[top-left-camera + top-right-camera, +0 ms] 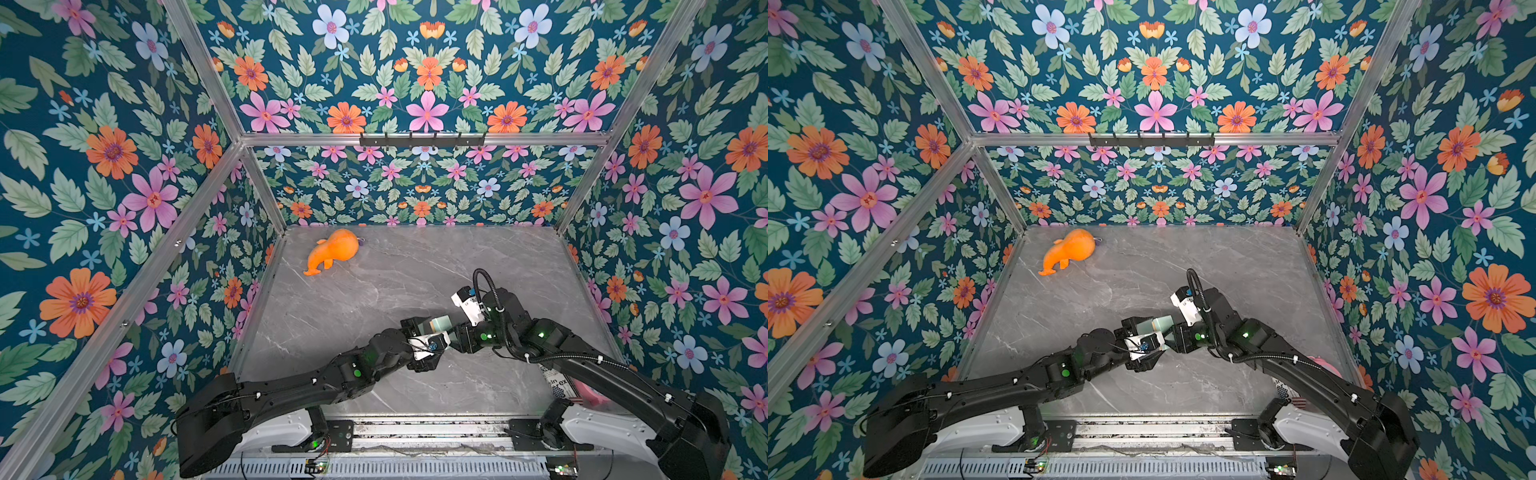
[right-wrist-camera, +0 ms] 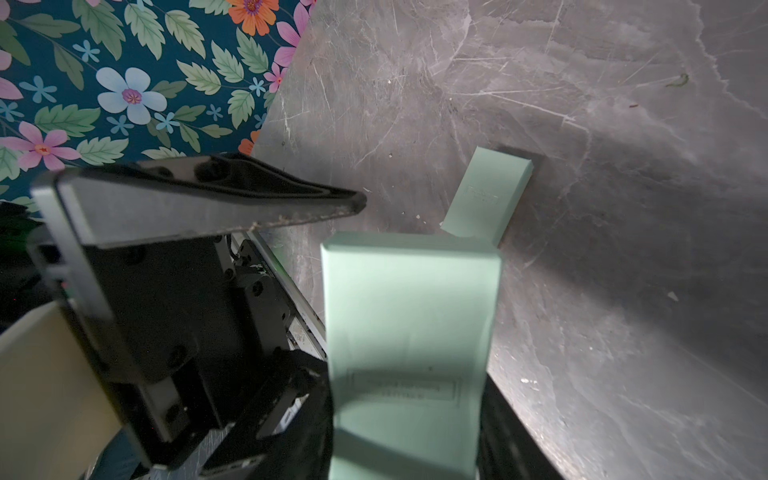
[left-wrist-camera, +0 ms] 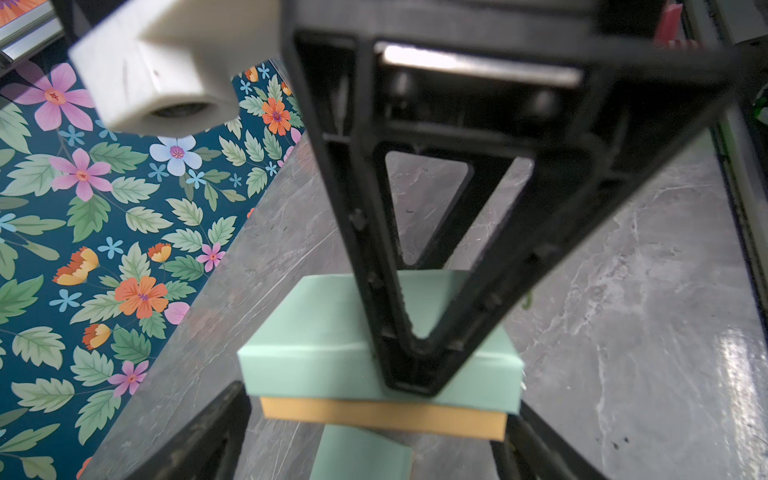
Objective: Take the rings out of the lift-off lid box
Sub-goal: Open the lid on the jewelry box.
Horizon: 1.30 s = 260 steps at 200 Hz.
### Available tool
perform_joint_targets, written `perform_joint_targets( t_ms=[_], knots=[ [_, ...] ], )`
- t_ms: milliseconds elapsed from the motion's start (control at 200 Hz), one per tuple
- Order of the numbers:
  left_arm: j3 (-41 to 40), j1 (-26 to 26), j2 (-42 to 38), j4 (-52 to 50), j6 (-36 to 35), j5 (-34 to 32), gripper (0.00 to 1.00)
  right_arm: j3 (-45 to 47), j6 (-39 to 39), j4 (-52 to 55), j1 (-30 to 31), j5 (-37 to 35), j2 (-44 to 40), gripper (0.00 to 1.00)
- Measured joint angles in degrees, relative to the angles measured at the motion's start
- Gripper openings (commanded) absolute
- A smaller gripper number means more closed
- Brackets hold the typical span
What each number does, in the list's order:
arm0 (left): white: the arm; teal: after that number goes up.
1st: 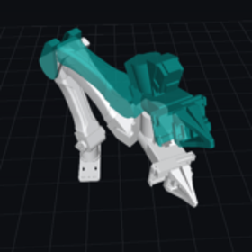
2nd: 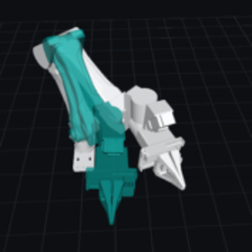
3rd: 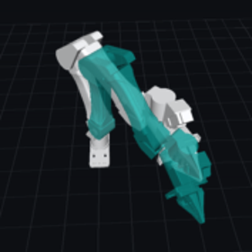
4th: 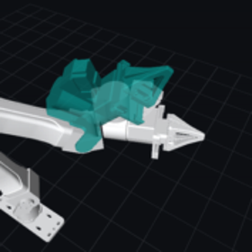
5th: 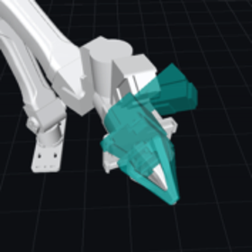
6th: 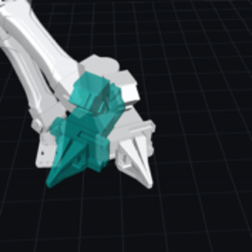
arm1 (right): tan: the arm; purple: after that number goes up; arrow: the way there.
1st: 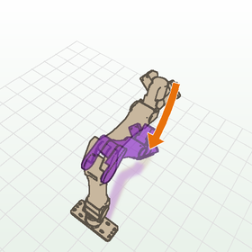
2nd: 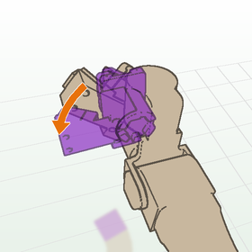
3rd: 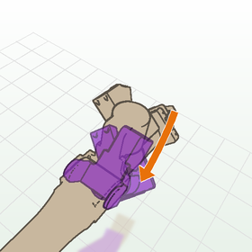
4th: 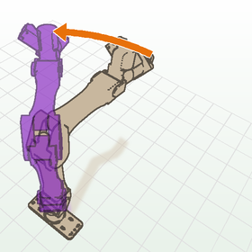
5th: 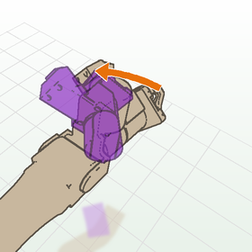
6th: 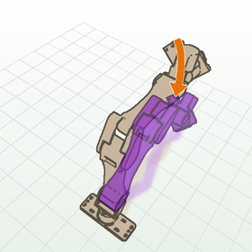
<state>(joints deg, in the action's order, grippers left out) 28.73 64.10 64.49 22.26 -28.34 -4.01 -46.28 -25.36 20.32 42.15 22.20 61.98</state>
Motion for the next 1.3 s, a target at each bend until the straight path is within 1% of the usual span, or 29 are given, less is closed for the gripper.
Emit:
perform_joint_targets(
  t_ms=[380,580,885,1165,1300],
  knots=[
    [-0.33,-0.31,0.11,0.02,0.15,-0.57,0.88,-0.07,-0.02,-0.52,0.57,0.02,0.11,0.42],
    [-0.31,-0.39,0.02,0.02,0.13,-0.59,0.86,-0.07,-0.02,-1.2,0.79,0.0,0.26,0.42],
    [-0.31,-0.61,-0.35,-0.04,0.13,-0.61,0.77,-0.39,0.0,-2.08,1.18,-0.57,0.87,0.41],
    [-0.59,-0.81,-0.28,0.26,-0.07,-0.59,0.66,-0.46,0.02,-1.86,1.29,-1.01,0.68,0.42],
    [-1.42,-0.87,-0.35,1.9,-0.09,-0.57,0.64,-0.39,0.22,-1.64,1.33,-1.18,0.2,0.42]
  ],
)
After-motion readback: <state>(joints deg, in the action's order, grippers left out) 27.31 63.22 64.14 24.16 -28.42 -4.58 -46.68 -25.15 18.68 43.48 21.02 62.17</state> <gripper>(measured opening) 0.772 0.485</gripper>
